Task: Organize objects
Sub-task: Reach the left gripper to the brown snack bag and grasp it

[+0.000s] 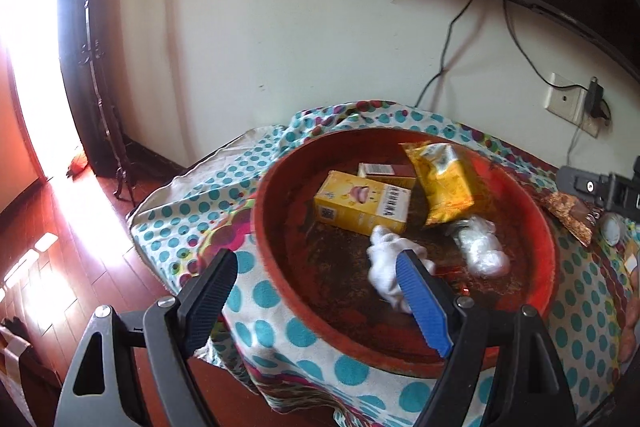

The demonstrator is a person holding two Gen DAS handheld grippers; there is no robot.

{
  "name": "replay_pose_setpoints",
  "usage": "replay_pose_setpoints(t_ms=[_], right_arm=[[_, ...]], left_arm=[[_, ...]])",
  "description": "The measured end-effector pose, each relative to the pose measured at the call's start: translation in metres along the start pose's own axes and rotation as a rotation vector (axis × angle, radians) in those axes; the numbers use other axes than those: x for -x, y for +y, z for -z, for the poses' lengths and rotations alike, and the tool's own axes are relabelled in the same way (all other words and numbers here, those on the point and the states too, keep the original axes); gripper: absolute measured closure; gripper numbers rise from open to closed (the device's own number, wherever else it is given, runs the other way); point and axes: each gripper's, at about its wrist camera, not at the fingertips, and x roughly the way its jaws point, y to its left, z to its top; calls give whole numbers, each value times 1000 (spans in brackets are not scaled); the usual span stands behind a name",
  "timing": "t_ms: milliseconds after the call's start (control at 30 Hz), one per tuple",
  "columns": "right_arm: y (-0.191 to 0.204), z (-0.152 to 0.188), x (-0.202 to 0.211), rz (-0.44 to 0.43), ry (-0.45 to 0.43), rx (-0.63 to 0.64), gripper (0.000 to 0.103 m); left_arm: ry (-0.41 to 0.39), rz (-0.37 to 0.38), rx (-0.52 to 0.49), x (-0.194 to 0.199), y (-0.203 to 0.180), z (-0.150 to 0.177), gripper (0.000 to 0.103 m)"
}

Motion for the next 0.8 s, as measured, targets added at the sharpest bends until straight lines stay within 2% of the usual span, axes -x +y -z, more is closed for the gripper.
replay_pose_setpoints(t_ms=[233, 400, 500, 600, 700, 800], right_arm=[[-126, 56, 45, 174, -11, -106, 0], [-194, 82, 72, 274, -42, -179, 0], [-223, 91, 81, 310, -53, -227, 0], [-247, 100, 86, 298, -62, -293, 0], [-262, 107, 89, 303, -77, -334, 0], [-274, 112, 93, 306, -86, -365, 0]], left_arm=[[-38, 188, -190, 18, -87, 16, 19], [-3, 335, -262, 22, -157, 20, 19], [59, 426, -298, 15, -197, 16, 19], [81, 467, -348, 2, -236, 4, 18], [89, 487, -413, -14, -271, -11, 14], [49, 518, -505, -25, -298, -24, 13]])
